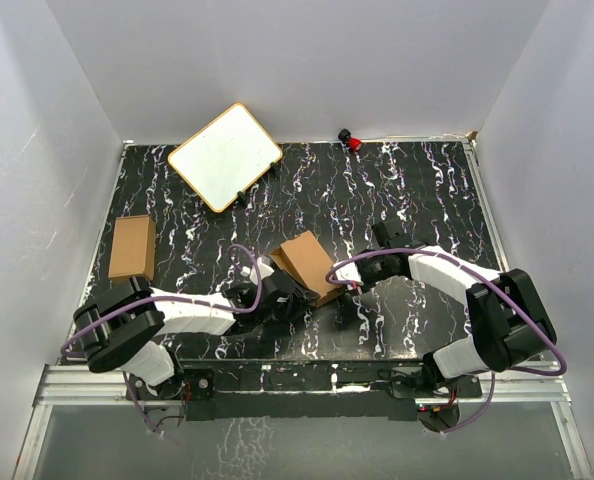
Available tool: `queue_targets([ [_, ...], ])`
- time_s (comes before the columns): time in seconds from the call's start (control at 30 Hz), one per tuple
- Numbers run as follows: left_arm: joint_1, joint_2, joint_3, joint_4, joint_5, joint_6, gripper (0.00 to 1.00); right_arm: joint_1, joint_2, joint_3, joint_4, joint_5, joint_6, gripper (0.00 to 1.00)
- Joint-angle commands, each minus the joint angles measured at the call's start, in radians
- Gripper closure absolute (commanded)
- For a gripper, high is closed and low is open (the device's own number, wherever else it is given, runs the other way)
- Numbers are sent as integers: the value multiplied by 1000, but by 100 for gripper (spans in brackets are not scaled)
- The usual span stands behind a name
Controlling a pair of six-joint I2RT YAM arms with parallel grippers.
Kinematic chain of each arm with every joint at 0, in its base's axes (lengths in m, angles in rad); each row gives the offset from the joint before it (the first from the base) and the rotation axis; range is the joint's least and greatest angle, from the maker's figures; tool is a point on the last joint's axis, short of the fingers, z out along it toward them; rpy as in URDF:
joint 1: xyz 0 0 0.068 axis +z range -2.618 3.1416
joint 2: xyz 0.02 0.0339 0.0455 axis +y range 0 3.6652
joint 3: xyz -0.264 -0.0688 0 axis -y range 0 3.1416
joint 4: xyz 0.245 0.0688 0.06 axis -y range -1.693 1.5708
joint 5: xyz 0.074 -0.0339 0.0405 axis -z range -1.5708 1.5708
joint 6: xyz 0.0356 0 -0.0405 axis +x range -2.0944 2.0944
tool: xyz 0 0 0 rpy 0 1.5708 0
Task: Fold the paper box
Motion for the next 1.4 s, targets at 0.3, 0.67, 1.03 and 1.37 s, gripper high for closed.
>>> queue_targets([
  [0.3, 33, -134, -45, -136, -54, 180, 28, 22, 39, 0, -30, 24, -13, 62],
  [0.67, 338, -364, -122, -126, 21, 421, 3, 27, 45, 0, -29, 25, -14, 62],
  [1.03, 560, -152, 5, -50, 271, 525, 6, 32, 52, 2, -31, 31, -15, 63],
  [1.37, 574, 47, 98, 35, 364, 575, 11, 35, 54, 3, -33, 33, -16, 63],
])
